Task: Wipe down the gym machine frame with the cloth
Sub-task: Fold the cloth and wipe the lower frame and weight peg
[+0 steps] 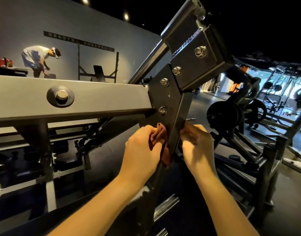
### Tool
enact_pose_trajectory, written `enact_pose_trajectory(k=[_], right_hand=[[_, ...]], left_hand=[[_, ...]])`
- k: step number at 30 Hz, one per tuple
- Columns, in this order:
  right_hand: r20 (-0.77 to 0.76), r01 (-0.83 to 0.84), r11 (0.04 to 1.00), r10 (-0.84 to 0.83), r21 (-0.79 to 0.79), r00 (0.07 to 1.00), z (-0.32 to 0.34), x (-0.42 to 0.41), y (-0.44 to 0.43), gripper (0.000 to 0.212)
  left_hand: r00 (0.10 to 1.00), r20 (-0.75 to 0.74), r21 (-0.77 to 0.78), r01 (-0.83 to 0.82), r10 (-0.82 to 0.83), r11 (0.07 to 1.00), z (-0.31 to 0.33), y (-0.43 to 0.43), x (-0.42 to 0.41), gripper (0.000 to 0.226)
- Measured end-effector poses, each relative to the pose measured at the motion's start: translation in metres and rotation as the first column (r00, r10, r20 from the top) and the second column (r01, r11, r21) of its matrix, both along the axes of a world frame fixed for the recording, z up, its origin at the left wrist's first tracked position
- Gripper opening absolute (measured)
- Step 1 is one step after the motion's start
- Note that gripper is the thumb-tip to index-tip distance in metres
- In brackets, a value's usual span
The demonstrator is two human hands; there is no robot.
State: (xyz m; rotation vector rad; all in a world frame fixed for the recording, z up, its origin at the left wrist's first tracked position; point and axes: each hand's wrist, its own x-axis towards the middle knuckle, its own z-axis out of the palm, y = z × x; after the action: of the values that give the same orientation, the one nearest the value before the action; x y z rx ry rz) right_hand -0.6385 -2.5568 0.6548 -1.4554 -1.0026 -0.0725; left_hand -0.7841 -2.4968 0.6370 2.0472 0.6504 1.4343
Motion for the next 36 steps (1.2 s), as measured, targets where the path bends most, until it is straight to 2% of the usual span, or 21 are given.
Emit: enact_pose_trajectory(k=[1,2,3,4,6,7,10,12,13,14,16,18,20,22,24,27,29,30,32,34,36], right_hand=[[0.013,0.012,1.0,-0.012,-0.005,1.0,-0.001,0.0,-0.001,0.02],[-0.078,-0.02,1.0,0.021,0.016,0.997,0.003,-0.006,-0.001,0.017],[-0.06,-0.023,1.0,0.024,0.004,0.998,0.004,-0.007,-0.002,0.015],[-0.123,-0.039,0.999,0.042,0.027,0.992,0.006,-0.007,-0.003,0.015],[-0.25,-0.124,0.987,0.145,0.097,0.957,0.008,-0.005,-0.005,0.011],[-0.259,-0.138,0.985,0.16,0.099,0.953,0.006,-0.001,-0.006,0.011],[-0.191,-0.12,0.993,0.122,0.02,0.974,0.006,-0.002,-0.008,0.017],[0.052,0.018,0.994,-0.012,-0.111,0.999,0.006,-0.007,-0.009,0.011],[0.121,0.06,0.99,-0.045,-0.125,0.992,0.005,-0.007,-0.008,0.013],[0.124,0.074,0.989,-0.058,-0.127,0.991,0.005,-0.006,-0.009,0.017],[0.0,0.008,0.998,-0.008,-0.066,1.0,0.006,-0.005,-0.007,0.015],[-0.225,-0.131,0.99,0.14,0.055,0.964,0.01,-0.005,-0.007,0.017],[-0.259,-0.177,0.981,0.193,0.083,0.947,0.009,-0.006,-0.009,0.015],[-0.167,-0.162,0.986,0.166,0.035,0.972,0.001,-0.001,-0.01,0.018],[-0.102,-0.124,0.992,0.122,-0.017,0.987,0.002,-0.003,-0.011,0.019],[0.09,0.026,0.994,-0.017,-0.101,0.996,0.008,-0.009,-0.011,0.016],[0.088,0.038,0.992,-0.028,-0.122,0.996,0.011,-0.008,-0.011,0.019],[0.051,0.007,0.995,-0.002,-0.101,0.999,0.012,-0.005,-0.011,0.016],[-0.015,-0.07,0.995,0.069,-0.065,0.997,0.014,-0.002,-0.015,0.013],[0.002,-0.087,0.992,0.088,-0.095,0.996,0.014,-0.001,-0.018,0.015],[0.022,-0.075,0.99,0.078,-0.121,0.997,0.012,0.0,-0.018,0.02]], left_hand=[[1.0,0.001,0.048,0.007,-0.007,0.999,-0.002,0.0,-0.001,0.019],[1.0,0.015,0.088,0.006,-0.007,0.996,-0.001,0.002,-0.001,0.021],[0.999,0.042,0.139,0.0,-0.006,0.99,0.003,0.005,0.0,0.022],[0.997,0.076,0.172,-0.009,-0.004,0.985,0.01,0.007,0.001,0.023],[0.991,0.137,0.207,-0.031,0.002,0.978,0.02,0.012,0.005,0.025],[0.988,0.152,0.202,-0.033,0.002,0.979,0.02,0.014,0.007,0.026],[0.994,0.111,0.181,-0.017,-0.003,0.983,0.003,0.013,0.005,0.025],[1.0,-0.002,0.259,0.005,-0.004,0.966,-0.008,0.007,-0.002,0.028],[0.999,-0.048,0.303,0.017,-0.003,0.953,-0.01,0.006,-0.005,0.033],[0.998,-0.069,0.348,0.026,-0.002,0.937,-0.007,0.008,-0.006,0.037],[0.999,-0.035,0.407,0.02,-0.006,0.913,0.007,0.013,-0.005,0.037],[0.997,0.078,0.392,-0.009,-0.024,0.92,0.023,0.016,0.003,0.032],[0.982,0.186,0.338,-0.037,-0.028,0.941,0.027,0.017,0.012,0.028],[0.977,0.206,0.305,-0.018,-0.047,0.952,0.01,0.018,0.016,0.032],[0.99,0.132,0.361,-0.004,-0.047,0.933,-0.016,0.018,0.011,0.033],[0.996,-0.09,0.557,0.052,-0.001,0.829,-0.036,0.015,0.001,0.024],[0.989,-0.139,0.556,0.112,-0.041,0.823,-0.029,0.013,-0.006,0.023],[0.991,-0.11,0.525,0.124,-0.078,0.842,-0.019,0.012,-0.01,0.026],[0.987,0.04,0.445,0.119,-0.152,0.888,0.009,0.014,-0.017,0.031],[0.96,0.228,0.364,0.071,-0.163,0.929,0.043,0.017,-0.022,0.029],[0.938,0.321,0.25,0.05,-0.131,0.967,0.071,0.023,-0.018,0.028]])
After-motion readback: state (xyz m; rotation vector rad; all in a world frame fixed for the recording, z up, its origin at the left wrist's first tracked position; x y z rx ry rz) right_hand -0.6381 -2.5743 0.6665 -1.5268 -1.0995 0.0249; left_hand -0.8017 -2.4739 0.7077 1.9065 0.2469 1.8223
